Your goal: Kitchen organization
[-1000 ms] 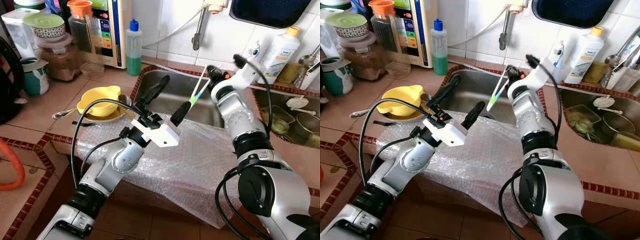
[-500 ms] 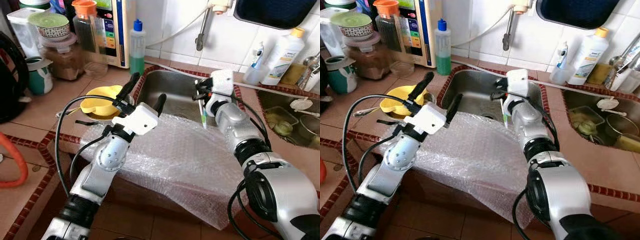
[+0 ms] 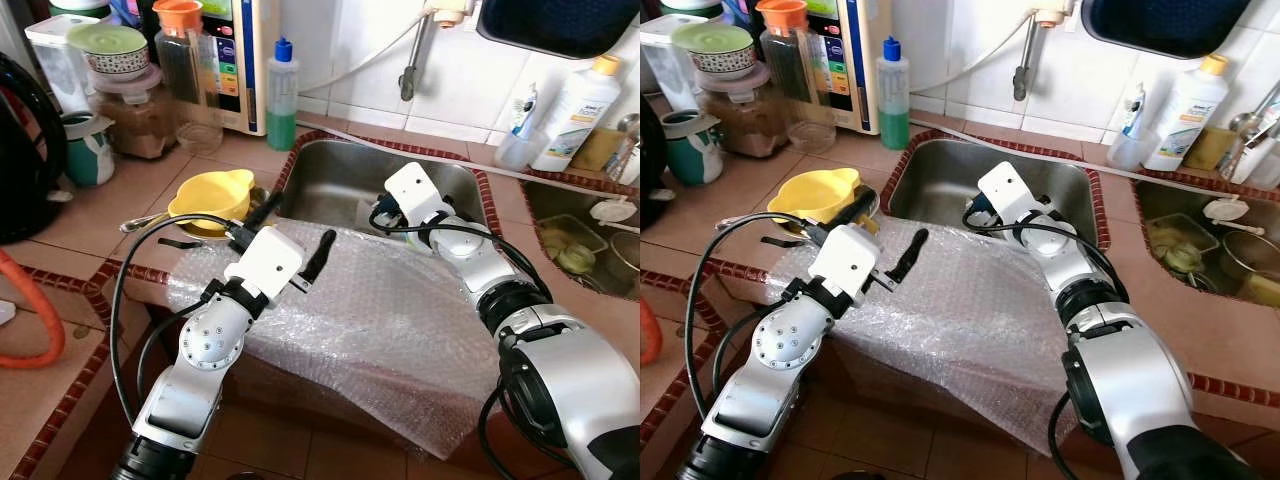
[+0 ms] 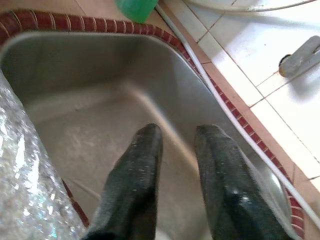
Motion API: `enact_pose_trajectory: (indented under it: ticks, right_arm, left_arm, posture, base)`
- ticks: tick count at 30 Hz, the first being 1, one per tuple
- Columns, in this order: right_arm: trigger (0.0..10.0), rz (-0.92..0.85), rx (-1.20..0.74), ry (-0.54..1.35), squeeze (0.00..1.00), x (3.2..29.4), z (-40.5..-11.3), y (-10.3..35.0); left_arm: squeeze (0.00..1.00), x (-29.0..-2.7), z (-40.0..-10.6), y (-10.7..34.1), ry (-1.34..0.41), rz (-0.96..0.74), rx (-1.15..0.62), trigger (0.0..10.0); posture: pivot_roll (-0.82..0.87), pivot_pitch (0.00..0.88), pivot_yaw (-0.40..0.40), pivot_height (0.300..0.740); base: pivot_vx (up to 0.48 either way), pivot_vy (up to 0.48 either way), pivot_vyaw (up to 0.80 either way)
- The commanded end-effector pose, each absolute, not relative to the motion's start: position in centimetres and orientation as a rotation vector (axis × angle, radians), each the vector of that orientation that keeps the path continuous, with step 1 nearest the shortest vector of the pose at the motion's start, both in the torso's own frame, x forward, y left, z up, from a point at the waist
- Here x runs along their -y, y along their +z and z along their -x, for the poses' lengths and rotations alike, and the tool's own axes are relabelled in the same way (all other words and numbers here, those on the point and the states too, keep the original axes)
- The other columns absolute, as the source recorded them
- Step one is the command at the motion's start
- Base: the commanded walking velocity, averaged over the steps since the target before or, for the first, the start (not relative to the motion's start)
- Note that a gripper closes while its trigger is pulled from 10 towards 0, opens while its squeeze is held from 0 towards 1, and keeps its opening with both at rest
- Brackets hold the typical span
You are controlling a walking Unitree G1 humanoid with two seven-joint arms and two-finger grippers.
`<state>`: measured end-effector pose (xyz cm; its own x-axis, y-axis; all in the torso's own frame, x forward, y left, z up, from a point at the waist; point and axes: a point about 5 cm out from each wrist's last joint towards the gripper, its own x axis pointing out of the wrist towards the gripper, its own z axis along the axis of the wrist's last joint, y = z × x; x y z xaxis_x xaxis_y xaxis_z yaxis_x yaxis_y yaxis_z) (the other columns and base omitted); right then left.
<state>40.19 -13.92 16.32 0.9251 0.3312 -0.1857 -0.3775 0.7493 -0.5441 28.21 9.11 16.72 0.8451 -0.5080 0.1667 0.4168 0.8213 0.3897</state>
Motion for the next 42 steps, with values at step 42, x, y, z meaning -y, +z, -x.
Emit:
enact_pose_trajectory:
  ticks: [42]
  right_arm:
    - [10.0, -0.121, 0.029, 0.676, 0.99, 10.0, -32.6, 19.3]
  left_arm:
    - [0.00, -12.8, -31.1, 16.7, -0.317, -0.629, 0.322, 10.0]
  posture:
    - [0.07, 0.000, -0.080, 0.740]
  base:
    - [0.000, 0.000, 0.00]
